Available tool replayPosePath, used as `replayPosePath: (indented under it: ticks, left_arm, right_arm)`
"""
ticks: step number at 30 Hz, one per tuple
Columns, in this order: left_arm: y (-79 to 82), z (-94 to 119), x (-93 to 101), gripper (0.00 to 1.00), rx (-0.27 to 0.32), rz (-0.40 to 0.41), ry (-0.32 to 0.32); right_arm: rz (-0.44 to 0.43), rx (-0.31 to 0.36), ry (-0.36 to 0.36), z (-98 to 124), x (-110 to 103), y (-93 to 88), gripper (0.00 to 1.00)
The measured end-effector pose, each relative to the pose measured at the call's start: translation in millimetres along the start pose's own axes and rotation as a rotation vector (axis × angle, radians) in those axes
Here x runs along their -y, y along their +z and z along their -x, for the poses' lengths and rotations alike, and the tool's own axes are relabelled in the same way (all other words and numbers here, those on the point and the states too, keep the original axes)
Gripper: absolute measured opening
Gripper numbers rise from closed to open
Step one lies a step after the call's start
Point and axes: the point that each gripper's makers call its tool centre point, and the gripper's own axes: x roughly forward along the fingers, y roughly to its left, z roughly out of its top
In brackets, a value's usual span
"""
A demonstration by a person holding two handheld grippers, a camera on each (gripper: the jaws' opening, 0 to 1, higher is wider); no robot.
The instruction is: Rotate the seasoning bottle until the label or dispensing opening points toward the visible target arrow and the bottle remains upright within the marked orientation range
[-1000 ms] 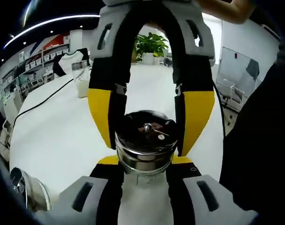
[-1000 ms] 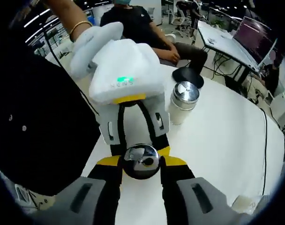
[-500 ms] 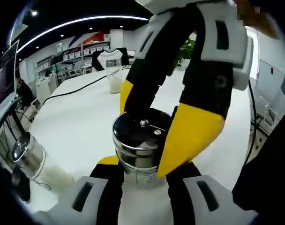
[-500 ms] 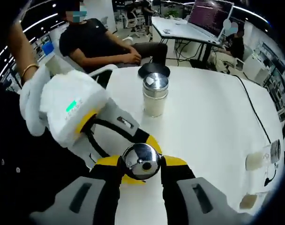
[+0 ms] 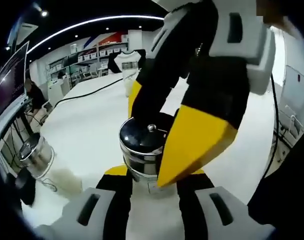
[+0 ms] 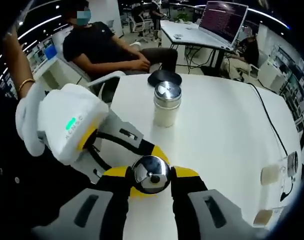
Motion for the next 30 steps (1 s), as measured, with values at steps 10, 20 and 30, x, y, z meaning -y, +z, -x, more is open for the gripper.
replayPosePath:
  ticks: [10, 20, 30]
  left_arm:
    - [-8.0, 31, -14.5, 0.39, 0.000, 0.009, 0.028]
    - [-19.2, 64, -36.4, 0.45, -0.009, 0.049, 0.099]
    - [-26.0, 96, -58.2, 0.47, -0.015, 0.057, 0.187]
  right_arm:
    - [0.050, -0.011, 0.011, -3, 10, 10.3, 0.29]
    - [0.051, 0.001, 0.016, -12, 22, 21.1, 0.29]
    - [0.071, -0.010, 0.028, -16, 26, 28.4, 0.29]
